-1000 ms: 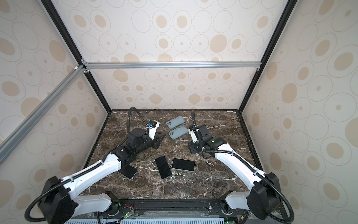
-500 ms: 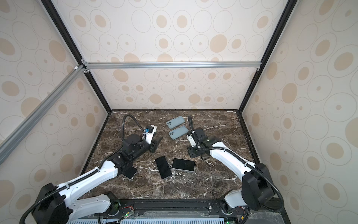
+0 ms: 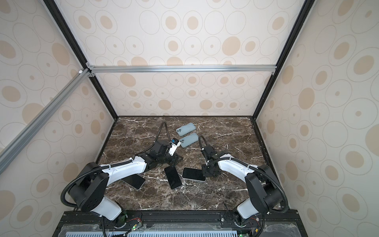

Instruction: Put the phone into the phone case

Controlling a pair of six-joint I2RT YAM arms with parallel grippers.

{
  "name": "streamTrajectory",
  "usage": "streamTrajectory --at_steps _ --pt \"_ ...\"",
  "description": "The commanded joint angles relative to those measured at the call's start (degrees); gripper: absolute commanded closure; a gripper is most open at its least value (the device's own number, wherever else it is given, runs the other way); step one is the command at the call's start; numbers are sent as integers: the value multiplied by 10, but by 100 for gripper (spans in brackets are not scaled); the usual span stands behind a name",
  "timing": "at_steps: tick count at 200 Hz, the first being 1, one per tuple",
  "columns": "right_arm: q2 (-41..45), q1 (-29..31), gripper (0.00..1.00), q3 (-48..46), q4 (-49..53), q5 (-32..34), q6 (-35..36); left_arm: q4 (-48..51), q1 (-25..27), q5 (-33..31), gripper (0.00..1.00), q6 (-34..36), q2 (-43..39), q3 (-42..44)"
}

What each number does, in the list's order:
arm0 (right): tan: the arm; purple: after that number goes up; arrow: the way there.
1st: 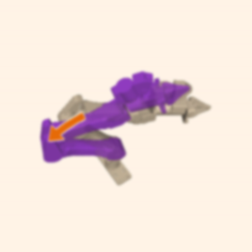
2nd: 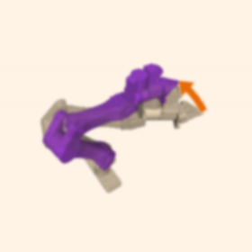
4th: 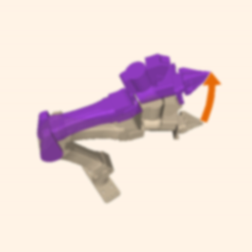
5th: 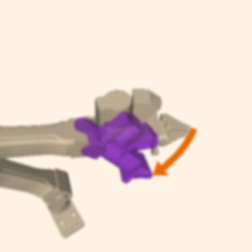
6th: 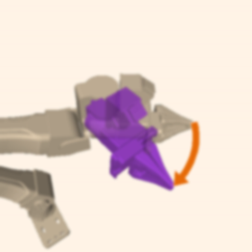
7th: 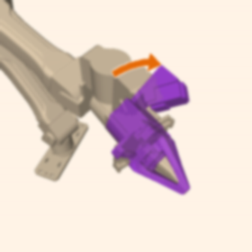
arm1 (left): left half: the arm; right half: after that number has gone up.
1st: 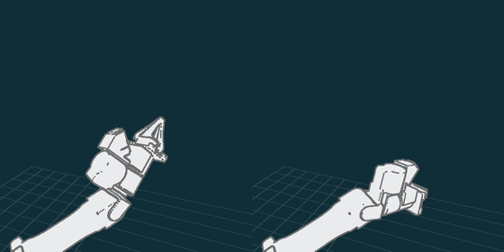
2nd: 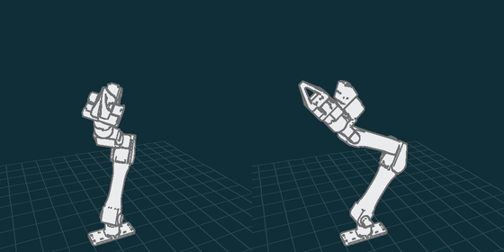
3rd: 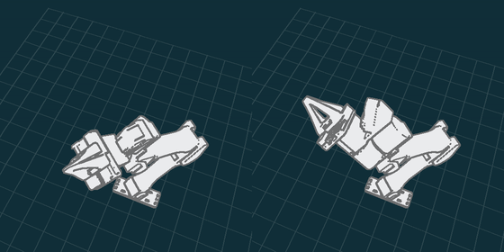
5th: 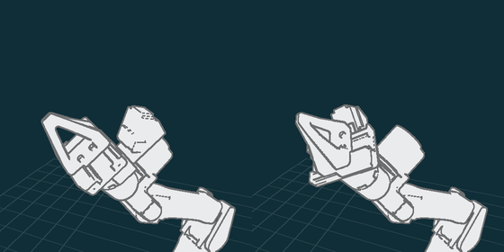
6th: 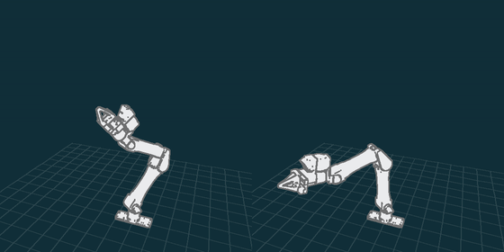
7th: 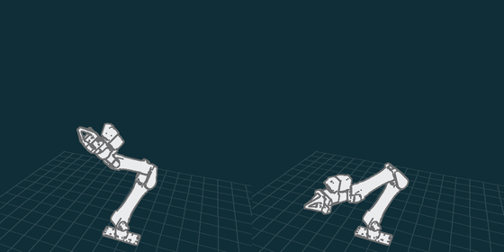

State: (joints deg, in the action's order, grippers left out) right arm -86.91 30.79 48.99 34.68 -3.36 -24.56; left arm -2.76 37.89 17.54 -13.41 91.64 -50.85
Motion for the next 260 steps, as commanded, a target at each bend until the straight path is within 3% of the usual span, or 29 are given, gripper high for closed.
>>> streamTrajectory --at_steps 1,64,162,191,227,260 --pt "-10 -3 73 2 -19 7 -16 20 6 36 54 -30 9 -17" --pt "-23 -24 79 -8 -37 -6 -15 41 23 39 62 -25 62 -44" --pt "-76 -33 81 -43 -57 -17 -18 88 31 27 62 -13 104 -74" --pt "-54 -33 81 -15 -23 -13 -10 83 31 21 62 -10 91 -73" --pt "17 -32 66 64 20 -10 66 28 32 -4 61 8 22 -43" --pt "56 -28 48 101 8 -83 201 -60 32 -20 59 37 -74 16"
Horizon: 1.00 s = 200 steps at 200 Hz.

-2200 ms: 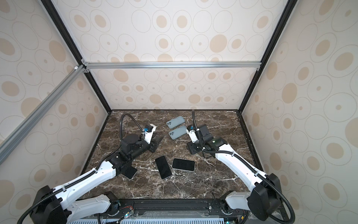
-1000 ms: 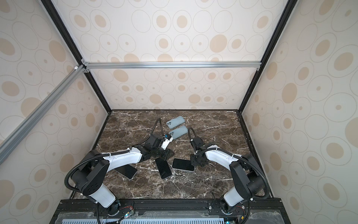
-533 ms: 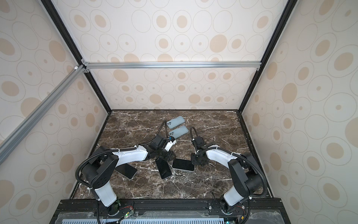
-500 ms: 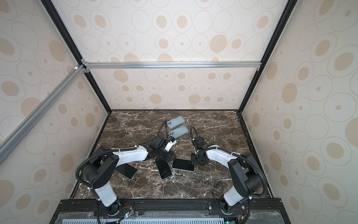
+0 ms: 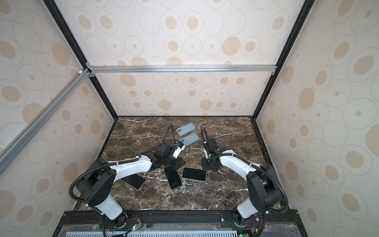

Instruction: Put the phone into the phone case

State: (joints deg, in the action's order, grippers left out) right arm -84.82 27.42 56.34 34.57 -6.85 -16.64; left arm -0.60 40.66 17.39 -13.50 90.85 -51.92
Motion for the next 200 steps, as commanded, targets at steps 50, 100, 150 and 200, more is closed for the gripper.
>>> streamTrajectory --at_steps 50,100,150,200 --pt "147 31 38 -43 -89 -103 325 -231 4 36 51 80 -202 125" --pt "212 33 23 -106 -124 -154 442 -329 4 77 42 144 -303 204" --pt "168 41 19 -86 -51 -131 501 -340 4 141 42 218 -334 229" --pt "122 68 17 -85 -30 -108 555 -380 4 159 38 269 -360 267"
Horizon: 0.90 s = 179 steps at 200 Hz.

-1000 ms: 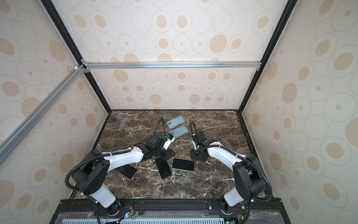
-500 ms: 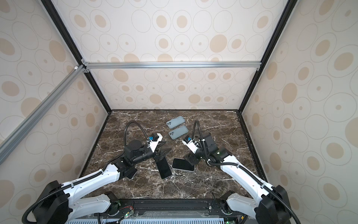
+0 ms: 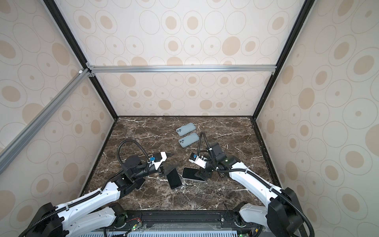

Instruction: Put the phone into the phone case

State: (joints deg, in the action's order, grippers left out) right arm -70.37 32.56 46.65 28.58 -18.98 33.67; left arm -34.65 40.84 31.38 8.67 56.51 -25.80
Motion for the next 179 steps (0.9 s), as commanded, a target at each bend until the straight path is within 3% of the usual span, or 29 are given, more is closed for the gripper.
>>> streamTrajectory --at_steps 1,64,68,71,114,145,179 --pt "-24 18 17 12 30 14 53 -39 2 19 38 48 -16 6" --pt "-98 40 14 31 23 24 54 -18 1 -58 30 58 -12 -1" --pt "-103 42 2 32 22 24 53 -19 0 -59 30 58 -13 0" --pt "-107 43 0 33 21 24 53 -19 0 -60 30 59 -13 0" --pt "-144 47 0 40 17 23 51 -16 -1 -61 29 63 -13 1" --pt "-175 50 0 49 -3 82 35 -23 -1 -61 29 64 -20 2" --pt "-216 49 0 69 1 67 34 -32 -1 -63 29 68 -33 10"
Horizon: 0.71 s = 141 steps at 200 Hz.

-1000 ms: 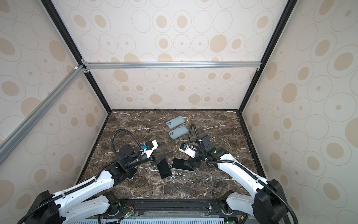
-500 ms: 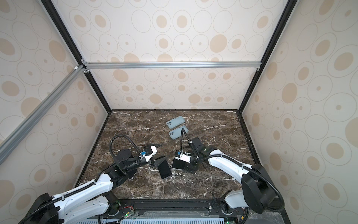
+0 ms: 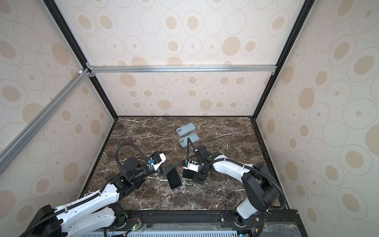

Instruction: Put the phone into the phone case

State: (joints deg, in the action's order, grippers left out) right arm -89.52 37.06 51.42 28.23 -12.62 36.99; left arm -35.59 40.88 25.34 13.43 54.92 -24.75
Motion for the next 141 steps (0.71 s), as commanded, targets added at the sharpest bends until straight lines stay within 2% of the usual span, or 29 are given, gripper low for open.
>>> streamTrajectory --at_steps 1,47,82,141 --pt "-26 4 0 22 5 3 1 -23 -2 -3 29 21 -17 0" --pt "-72 5 0 42 20 3 6 -22 -2 -5 28 23 -19 0" --pt "-95 4 8 58 42 4 11 -22 -2 -3 29 22 -19 0" --pt "-119 4 19 78 42 56 -8 -21 -1 -4 28 23 -22 -1"
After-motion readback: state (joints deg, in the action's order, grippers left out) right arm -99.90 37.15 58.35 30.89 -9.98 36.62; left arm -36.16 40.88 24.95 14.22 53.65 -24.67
